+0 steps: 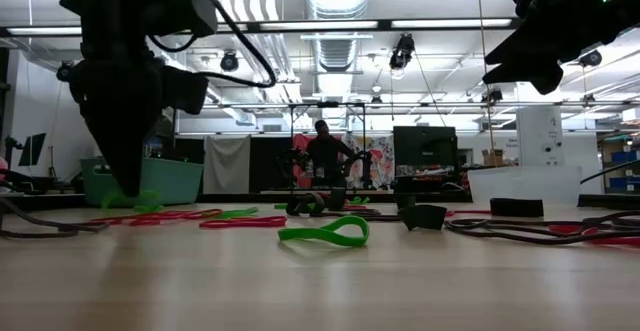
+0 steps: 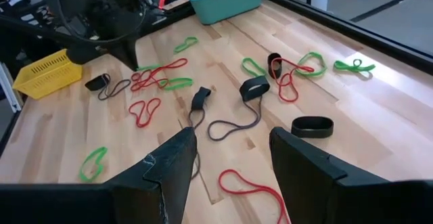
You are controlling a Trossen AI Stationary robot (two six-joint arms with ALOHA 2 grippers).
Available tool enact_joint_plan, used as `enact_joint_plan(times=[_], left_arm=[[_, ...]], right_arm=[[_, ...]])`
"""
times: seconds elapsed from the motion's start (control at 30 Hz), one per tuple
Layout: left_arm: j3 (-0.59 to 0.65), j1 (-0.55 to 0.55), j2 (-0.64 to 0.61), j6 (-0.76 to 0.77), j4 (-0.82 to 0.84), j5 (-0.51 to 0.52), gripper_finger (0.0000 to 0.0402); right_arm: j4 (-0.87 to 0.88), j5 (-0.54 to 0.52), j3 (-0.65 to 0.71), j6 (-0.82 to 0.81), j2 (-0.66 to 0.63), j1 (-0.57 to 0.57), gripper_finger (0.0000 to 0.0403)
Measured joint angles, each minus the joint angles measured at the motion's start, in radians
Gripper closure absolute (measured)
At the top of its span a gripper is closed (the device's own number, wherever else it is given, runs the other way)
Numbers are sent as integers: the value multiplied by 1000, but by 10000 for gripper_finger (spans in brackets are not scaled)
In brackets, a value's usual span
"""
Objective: Sort rubber bands into baskets
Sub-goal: Put the green rubber band into the yellow bin
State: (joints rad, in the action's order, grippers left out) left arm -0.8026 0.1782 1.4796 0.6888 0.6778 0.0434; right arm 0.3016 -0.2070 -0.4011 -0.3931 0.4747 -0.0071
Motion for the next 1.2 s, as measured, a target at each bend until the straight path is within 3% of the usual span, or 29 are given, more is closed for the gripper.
enact_joint_plan(times=[0.17,0.3,0.7,0.9,1.2], left_arm=[[-32,19,-5,-42,1,24,401],[-99,60,-9,-85,70,-25,401],[-515,274,-13,-33,456,-121,401],[-617,377,-13,202,594,-217,401],[-541,621,-12,669,600,-426,401]], right_arm=[[0,0,0,0,0,0,220],[0,0,0,1,0,0,220],[-13,-3,22,1,0,0,220],[-60,-3,42,1,0,0,220],[-84,-3,66,0,0,0,220]])
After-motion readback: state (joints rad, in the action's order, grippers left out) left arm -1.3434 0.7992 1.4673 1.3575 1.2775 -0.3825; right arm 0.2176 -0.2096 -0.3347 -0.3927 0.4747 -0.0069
